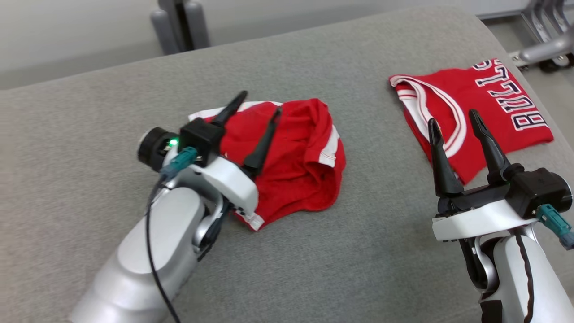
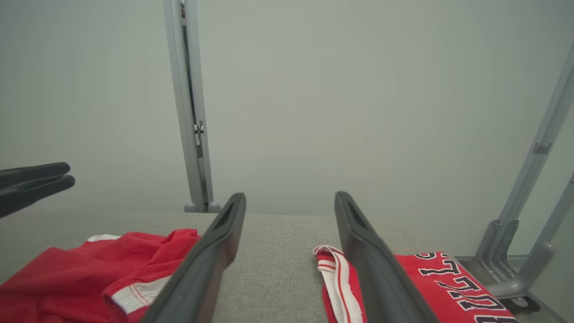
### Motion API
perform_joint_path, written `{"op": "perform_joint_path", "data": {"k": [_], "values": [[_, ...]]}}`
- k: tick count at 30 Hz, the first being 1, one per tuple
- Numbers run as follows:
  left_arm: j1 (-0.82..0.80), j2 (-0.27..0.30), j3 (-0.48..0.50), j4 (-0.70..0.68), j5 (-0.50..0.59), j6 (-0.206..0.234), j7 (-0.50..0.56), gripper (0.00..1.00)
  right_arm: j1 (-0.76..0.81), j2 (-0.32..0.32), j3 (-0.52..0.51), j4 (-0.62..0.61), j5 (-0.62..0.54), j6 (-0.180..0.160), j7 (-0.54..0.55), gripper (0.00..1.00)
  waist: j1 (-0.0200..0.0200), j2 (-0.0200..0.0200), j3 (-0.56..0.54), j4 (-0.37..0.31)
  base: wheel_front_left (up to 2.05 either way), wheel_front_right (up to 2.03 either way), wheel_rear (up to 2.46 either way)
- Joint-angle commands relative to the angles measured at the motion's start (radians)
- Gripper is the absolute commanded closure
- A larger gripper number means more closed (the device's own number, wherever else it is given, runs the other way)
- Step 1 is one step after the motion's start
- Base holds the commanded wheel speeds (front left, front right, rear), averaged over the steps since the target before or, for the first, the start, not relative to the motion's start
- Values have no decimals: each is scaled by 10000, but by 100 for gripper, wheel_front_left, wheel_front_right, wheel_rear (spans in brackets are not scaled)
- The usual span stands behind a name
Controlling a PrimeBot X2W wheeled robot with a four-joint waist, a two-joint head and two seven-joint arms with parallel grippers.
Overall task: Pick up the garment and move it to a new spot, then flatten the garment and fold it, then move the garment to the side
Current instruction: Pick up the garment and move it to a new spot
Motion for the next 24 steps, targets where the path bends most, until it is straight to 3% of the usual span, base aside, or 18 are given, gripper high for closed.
{"op": "perform_joint_path", "data": {"k": [1, 12, 17, 24], "values": [[244, 210, 175, -98, 0, 154, -159, 0, 183, -41, 11, 27, -96, -2, -66, 0, 0, -1, -328, 397, 0, 0, 0], [2217, 1117, 1689, -1159, -109, 897, -449, 0, 477, -47, 171, 129, -363, -2, -66, 0, 0, -1, -883, 1492, 0, 0, 0], [3963, 951, 3111, -2357, 231, 1207, -453, 0, 688, -95, 263, 228, -411, -2, -41, 0, 0, -1, -1089, 1904, 0, 0, 0], [5619, 302, 4678, -3408, 1091, 983, -455, 0, 957, -94, 326, 346, -379, -2, 18, 0, 0, -1, -1283, 2193, 0, 0, 0]]}}
